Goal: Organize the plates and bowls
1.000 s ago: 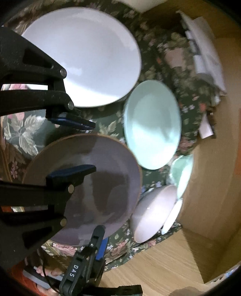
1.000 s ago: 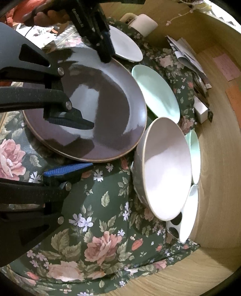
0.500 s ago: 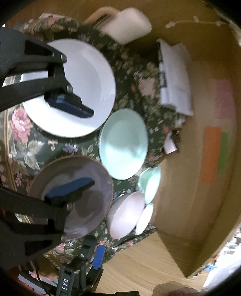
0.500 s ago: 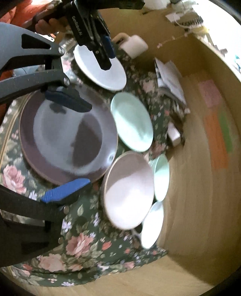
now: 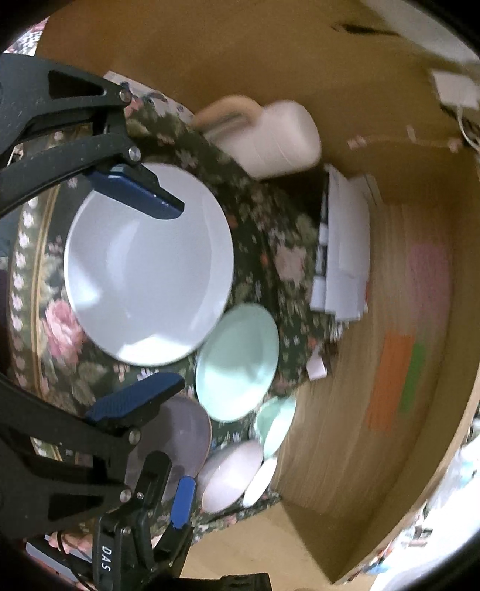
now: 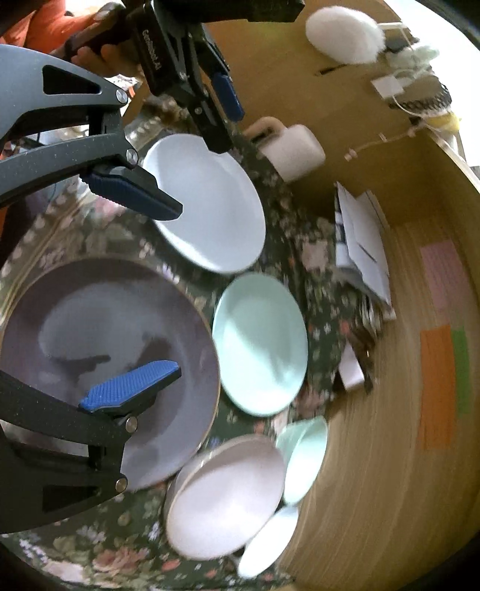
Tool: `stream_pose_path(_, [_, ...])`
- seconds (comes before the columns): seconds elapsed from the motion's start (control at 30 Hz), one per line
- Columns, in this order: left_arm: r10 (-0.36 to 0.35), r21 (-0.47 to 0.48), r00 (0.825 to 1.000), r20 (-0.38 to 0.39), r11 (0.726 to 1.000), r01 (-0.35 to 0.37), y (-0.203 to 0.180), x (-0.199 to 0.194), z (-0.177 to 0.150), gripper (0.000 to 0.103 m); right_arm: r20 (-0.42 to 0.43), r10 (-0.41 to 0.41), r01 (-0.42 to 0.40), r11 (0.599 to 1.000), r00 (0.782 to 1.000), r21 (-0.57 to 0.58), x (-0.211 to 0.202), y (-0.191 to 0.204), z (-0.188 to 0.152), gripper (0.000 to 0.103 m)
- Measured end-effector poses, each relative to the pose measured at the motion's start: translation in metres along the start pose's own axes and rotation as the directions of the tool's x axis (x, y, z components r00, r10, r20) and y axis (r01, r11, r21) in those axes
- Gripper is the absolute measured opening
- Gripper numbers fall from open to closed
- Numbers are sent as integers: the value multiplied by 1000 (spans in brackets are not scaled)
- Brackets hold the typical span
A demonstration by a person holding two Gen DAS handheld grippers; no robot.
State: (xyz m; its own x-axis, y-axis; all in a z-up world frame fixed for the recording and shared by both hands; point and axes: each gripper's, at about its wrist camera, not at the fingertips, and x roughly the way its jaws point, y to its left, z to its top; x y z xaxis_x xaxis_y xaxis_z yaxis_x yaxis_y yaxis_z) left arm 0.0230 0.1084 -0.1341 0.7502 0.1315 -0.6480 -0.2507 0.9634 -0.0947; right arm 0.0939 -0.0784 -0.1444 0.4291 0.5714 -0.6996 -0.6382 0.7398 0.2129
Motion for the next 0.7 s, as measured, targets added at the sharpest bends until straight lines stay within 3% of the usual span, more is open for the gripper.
stream_pose_path(0.27, [72,-74,996,-50,994,-75,45,13,-15,85,-47,48,-50,998,998,-38,32,21,9,76])
stream_pose_path(0.57, [86,-138,989,-124,985,-103,83,38,-28,85,-116,57,-63,997,992,-47,73,28,17,76])
stream_pose_path(0.7, [80,-150,986,-145,983,-101,92,45,-33,76,-140,48,-59,995,989,-77,89,35,21,76])
